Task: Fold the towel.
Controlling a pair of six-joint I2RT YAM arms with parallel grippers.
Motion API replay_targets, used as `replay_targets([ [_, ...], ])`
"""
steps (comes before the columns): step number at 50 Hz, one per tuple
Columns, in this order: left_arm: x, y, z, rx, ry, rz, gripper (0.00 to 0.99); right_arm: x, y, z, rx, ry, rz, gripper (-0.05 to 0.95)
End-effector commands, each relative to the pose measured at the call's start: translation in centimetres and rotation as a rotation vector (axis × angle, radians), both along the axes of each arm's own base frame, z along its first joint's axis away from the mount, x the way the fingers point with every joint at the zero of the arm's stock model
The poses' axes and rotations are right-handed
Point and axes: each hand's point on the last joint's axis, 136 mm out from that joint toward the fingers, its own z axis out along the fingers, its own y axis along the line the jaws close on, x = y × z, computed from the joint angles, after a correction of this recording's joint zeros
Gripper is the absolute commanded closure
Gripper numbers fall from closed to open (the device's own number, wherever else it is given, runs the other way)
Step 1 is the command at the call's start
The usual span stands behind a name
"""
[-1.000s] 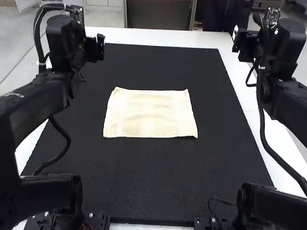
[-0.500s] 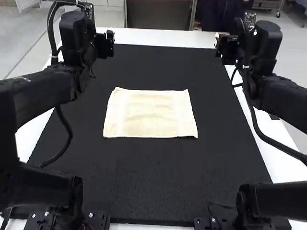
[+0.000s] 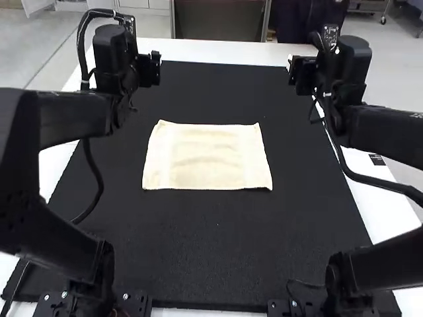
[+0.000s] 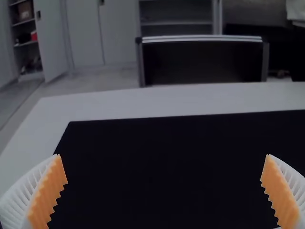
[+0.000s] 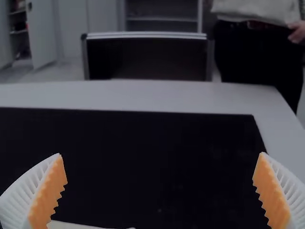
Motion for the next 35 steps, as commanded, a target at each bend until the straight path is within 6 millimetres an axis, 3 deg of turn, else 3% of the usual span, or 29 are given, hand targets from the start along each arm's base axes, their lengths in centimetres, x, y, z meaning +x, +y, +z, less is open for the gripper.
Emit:
replay_targets([
  [1,0.6,-0.2,0.8,-0.012,-0.022,0.005,0.036,0.8,0.3,1.0,0.008,-0.026,-0.007,-0.01],
  [20,2.5,-0.5,-0.3,-0.009,0.008,0.003,0.036,3.3,1.4,-0.7,0.002,0.010,0.002,-0.01],
  [28,3.4,-0.5,-0.3,-0.006,0.025,0.006,0.036,4.1,1.6,-0.1,0.006,0.003,-0.001,-0.01],
  [35,4.4,-0.6,-1.2,-0.002,0.065,0.007,0.036,5.2,2.0,-0.8,0.002,0.041,-0.006,-0.01],
])
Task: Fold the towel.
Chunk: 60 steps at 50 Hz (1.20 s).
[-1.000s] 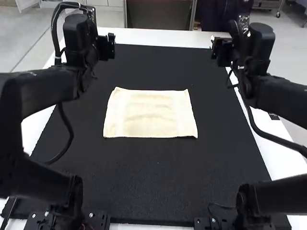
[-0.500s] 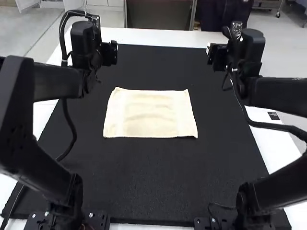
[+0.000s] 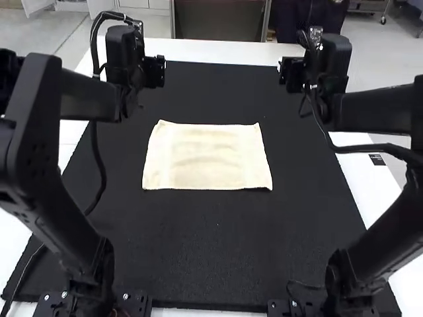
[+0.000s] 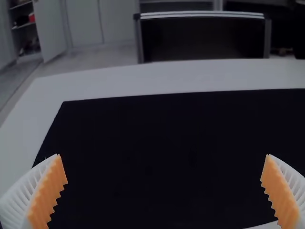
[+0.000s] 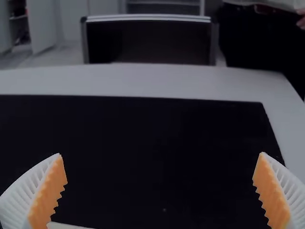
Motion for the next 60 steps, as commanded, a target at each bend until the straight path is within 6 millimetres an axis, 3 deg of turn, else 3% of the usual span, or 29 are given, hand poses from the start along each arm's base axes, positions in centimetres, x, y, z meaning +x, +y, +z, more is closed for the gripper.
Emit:
replay_targets([
  [1,0.9,-0.3,1.2,-0.009,-0.018,0.004,0.036,1.0,0.6,0.9,0.010,-0.007,-0.015,-0.01],
  [11,2.0,-1.2,0.8,-0.004,0.022,-0.011,0.036,2.4,0.4,-1.1,-0.008,0.072,-0.045,-0.01],
  [20,2.8,-2.4,0.3,0.001,0.057,-0.032,0.036,3.0,0.5,-0.2,0.002,0.063,-0.048,-0.01],
  [60,4.7,-2.1,-2.4,0.008,0.113,-0.014,0.036,5.3,2.2,-4.1,0.010,0.158,-0.057,-0.01],
])
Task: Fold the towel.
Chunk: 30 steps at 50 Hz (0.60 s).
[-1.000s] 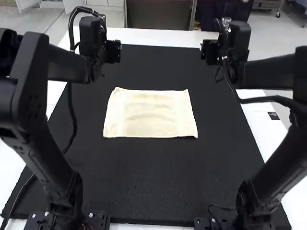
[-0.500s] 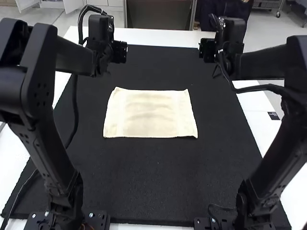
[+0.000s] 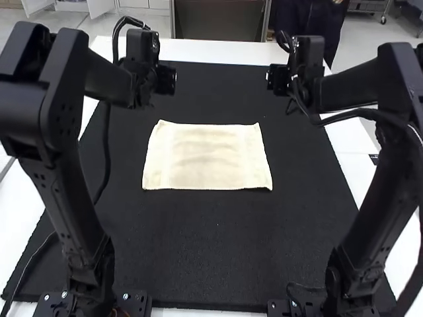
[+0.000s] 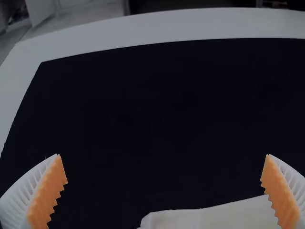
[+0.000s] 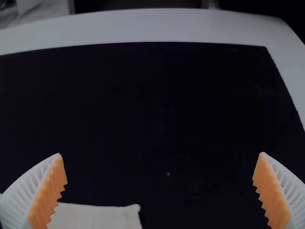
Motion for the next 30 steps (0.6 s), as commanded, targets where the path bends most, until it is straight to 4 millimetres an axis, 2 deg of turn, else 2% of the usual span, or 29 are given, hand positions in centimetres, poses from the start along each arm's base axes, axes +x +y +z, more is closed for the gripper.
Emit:
replay_targets([
  [1,1.1,0.1,2.7,-0.016,-0.066,0.014,0.036,0.8,0.6,1.6,0.016,-0.040,-0.007,-0.01],
  [19,2.2,0.0,1.4,-0.012,-0.041,0.014,0.036,1.8,0.6,-0.3,0.005,-0.009,-0.016,-0.01],
  [30,3.0,-0.1,0.0,-0.009,-0.011,0.016,0.036,2.7,0.7,-1.3,-0.003,0.006,-0.025,-0.01],
])
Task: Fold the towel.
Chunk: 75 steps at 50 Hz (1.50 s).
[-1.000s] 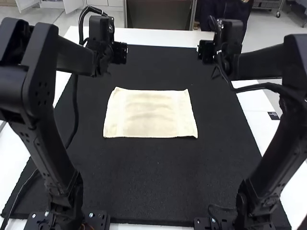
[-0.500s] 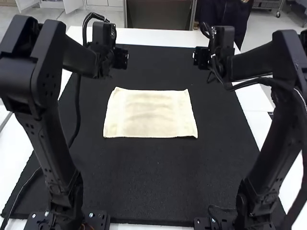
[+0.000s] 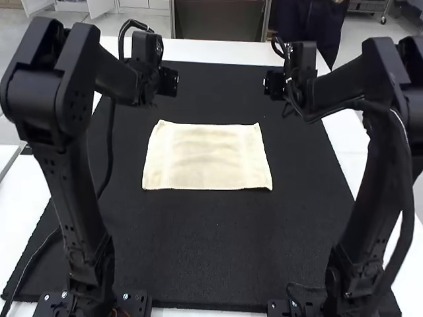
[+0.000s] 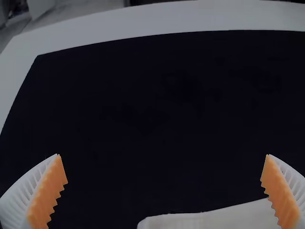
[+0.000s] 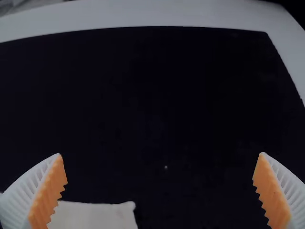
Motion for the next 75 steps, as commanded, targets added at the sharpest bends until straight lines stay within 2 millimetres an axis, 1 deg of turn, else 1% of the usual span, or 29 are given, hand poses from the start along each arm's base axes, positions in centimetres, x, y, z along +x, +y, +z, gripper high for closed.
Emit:
replay_targets([
  [1,1.2,0.1,1.7,-0.011,-0.040,0.014,0.036,0.9,0.5,1.3,0.009,-0.037,-0.008,-0.01],
  [8,1.7,0.0,1.1,-0.009,-0.030,0.015,0.036,1.4,0.6,1.0,0.008,-0.032,-0.010,-0.01],
  [17,2.2,0.0,0.5,-0.007,-0.021,0.016,0.036,2.0,1.3,0.3,0.004,-0.022,-0.003,-0.01],
  [26,2.7,0.0,-0.8,-0.002,0.011,0.018,0.036,2.8,1.9,-0.3,-0.001,-0.014,0.004,-0.01],
  [29,2.9,0.0,-1.4,0.000,0.023,0.019,0.036,3.0,2.2,-0.9,-0.005,0.001,0.007,-0.01],
  [37,3.5,0.2,-2.0,0.002,0.032,0.026,0.036,3.5,2.4,-1.1,-0.005,0.001,0.008,-0.01],
  [47,4.5,0.2,-2.6,0.004,0.048,0.027,0.036,4.2,2.4,-1.4,-0.008,0.002,0.000,-0.01],
  [52,4.9,0.1,-2.8,0.005,0.052,0.029,0.036,4.6,2.1,-1.7,-0.014,0.004,-0.013,-0.01],
  [57,5.1,0.1,-3.2,0.006,0.060,0.029,0.036,5.0,1.9,-2.2,-0.019,0.009,-0.020,-0.01],
  [65,5.5,0.9,-3.5,0.006,0.066,0.044,0.036,5.3,1.7,-2.7,-0.030,0.017,-0.027,-0.01],
  [75,5.7,0.8,-4.1,0.008,0.076,0.042,0.036,5.6,1.5,-3.0,-0.031,0.020,-0.033,-0.01],
])
